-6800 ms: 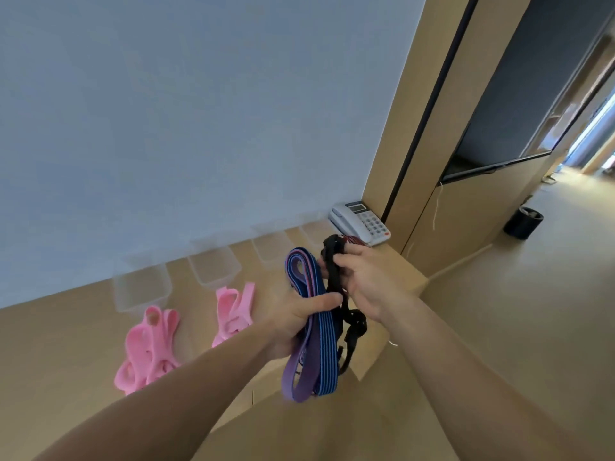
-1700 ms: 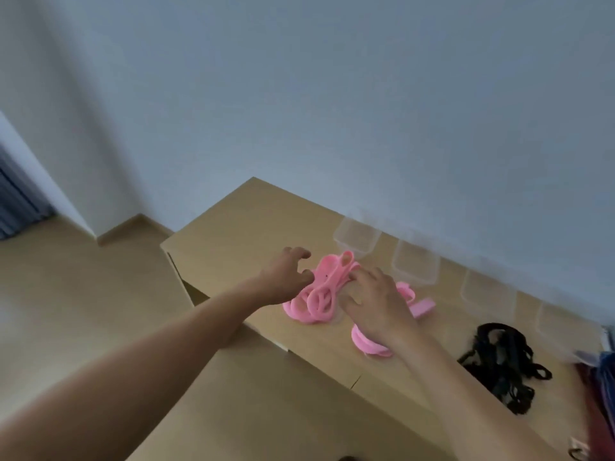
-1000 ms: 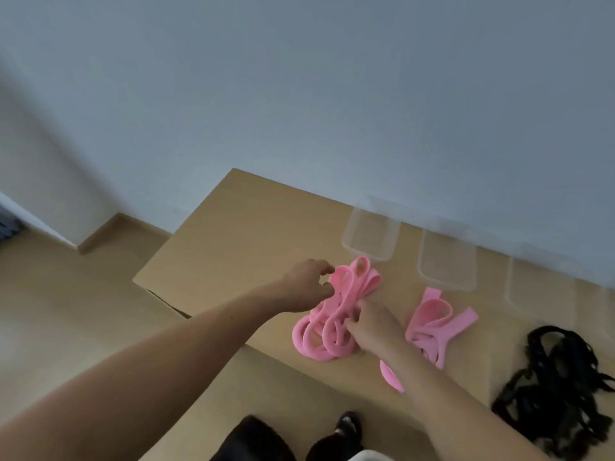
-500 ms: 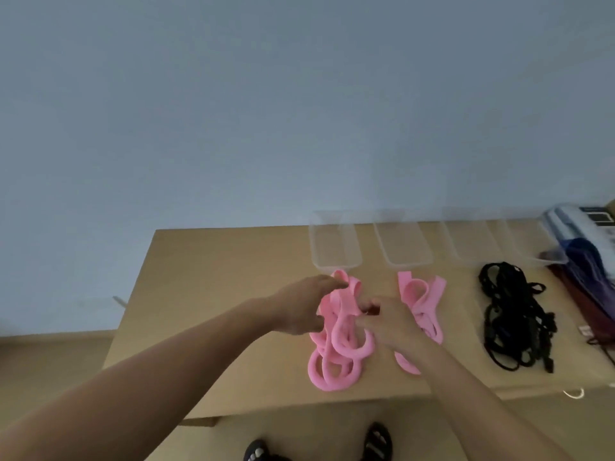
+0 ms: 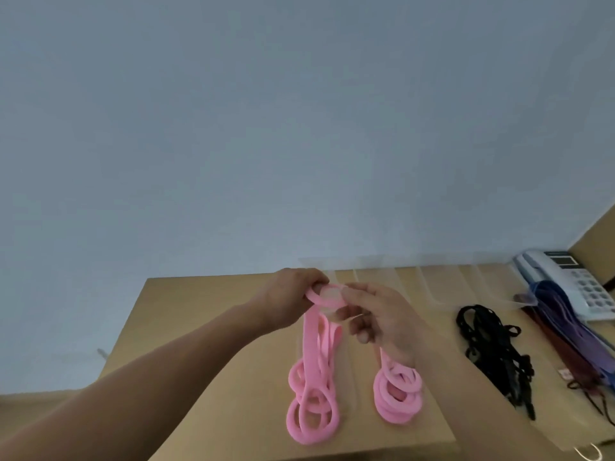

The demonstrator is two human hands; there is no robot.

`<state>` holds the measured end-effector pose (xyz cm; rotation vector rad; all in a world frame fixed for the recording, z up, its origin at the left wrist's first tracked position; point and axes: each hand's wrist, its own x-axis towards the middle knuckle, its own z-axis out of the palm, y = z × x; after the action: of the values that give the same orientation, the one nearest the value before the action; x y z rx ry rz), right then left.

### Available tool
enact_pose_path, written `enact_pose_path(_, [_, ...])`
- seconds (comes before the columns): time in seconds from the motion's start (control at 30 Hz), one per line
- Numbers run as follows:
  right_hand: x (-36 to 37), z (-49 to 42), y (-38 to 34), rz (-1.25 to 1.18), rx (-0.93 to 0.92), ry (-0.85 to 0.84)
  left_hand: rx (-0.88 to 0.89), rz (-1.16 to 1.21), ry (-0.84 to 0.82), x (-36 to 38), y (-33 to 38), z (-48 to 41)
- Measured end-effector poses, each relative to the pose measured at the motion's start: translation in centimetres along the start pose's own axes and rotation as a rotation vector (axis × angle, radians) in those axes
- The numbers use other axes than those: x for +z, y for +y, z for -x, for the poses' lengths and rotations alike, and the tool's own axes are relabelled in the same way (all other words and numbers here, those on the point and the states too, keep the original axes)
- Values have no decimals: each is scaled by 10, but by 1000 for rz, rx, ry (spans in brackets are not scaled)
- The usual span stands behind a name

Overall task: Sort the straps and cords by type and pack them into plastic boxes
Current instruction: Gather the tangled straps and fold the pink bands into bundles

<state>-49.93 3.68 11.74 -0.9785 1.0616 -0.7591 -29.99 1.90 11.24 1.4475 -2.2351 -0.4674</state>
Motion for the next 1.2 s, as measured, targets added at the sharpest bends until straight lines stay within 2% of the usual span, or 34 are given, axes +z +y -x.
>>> enact_pose_path(0.1, [-7,2,-13,-14,-51,-60,-37,-6,27,1,11,-4])
enact_pose_path(0.23, [-19,0,-26,-185,-68,-46,-156,189,58,-2,25,-7])
enact_pose_path(0.33, [-25,0,-30,-235,-56,-103,-242,334,41,-9,34,-8])
enact_pose_path(0.47, [-26,-2,-36,-116,-60,-149,-315,523,-32,-20,41,-5])
enact_pose_path(0.57, [-29,-3,-42,212,-162,-132,-355,676,-7,-28,42,-1])
enact_pose_path(0.63, [-29,-5,-47,328,-269,-111,-369,752,42,-32,41,1])
enact_pose_path(0.73, [-25,-11,-52,312,-352,-133,-391,860,51,-34,42,3])
enact_pose_path(0.83, [-17,-15,-54,179,-341,-190,-428,1029,-64,-36,40,10])
enact_pose_path(0.9, [-10,-17,-54,150,-348,-172,-447,1136,-162,-42,37,13])
enact_pose_path(0.97, [-3,-18,-54,161,-365,-145,-476,1154,-210,-49,34,12])
enact_pose_path(1.07, [8,-17,-50,235,-405,-94,-508,1074,-191,-53,28,10])
enact_pose_path(1.2, [11,-16,-42,359,-425,13,-436,1035,-195,-52,20,6])
